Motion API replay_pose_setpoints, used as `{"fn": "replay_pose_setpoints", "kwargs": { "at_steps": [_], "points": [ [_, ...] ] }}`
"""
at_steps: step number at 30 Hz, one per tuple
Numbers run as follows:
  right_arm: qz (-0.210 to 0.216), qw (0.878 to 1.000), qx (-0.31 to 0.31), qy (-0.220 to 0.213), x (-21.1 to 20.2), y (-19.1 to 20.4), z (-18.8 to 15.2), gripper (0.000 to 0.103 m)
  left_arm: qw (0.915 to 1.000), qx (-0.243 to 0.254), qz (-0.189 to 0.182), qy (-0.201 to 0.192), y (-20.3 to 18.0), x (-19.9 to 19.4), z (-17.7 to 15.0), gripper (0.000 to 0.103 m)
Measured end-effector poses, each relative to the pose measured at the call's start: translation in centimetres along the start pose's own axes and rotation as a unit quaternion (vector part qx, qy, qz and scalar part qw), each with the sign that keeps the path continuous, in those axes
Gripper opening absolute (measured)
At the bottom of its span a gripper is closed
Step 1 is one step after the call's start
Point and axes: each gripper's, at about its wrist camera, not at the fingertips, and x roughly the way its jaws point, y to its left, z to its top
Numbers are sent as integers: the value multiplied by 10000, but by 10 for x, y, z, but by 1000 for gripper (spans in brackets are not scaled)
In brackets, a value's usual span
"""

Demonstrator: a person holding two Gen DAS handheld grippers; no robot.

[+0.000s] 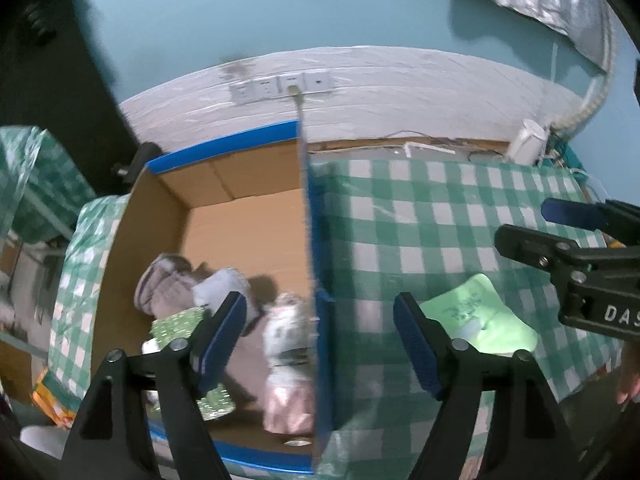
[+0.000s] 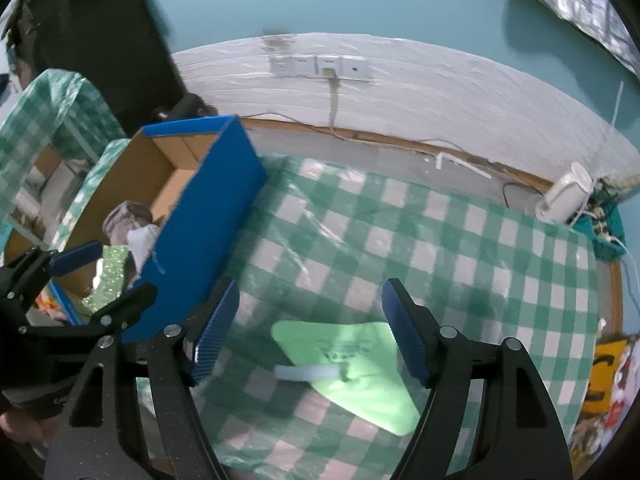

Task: Organize soft objects
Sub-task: 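Move both tools back over the light green cloth with white tube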

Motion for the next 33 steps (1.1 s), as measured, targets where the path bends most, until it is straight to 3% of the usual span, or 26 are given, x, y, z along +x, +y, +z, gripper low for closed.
{"fn": "replay_pose_setpoints", "kwargs": {
  "at_steps": [6,17,24,33],
  "points": [
    [-173,9994,279,141,0,-32,-16,75,9987,501,-119,-6,-41,4,0,80],
    [-373,9948,718,610,23,-83,-46,75,9915,1206,-314,377,-102,36,-12,80],
    [-410,9916,935,796,32,-99,-57,75,9852,1399,-659,732,-121,62,-24,80],
    [-291,9872,841,1324,59,-98,-79,75,9801,1418,-764,1158,-124,94,-38,80]
  ]
}}
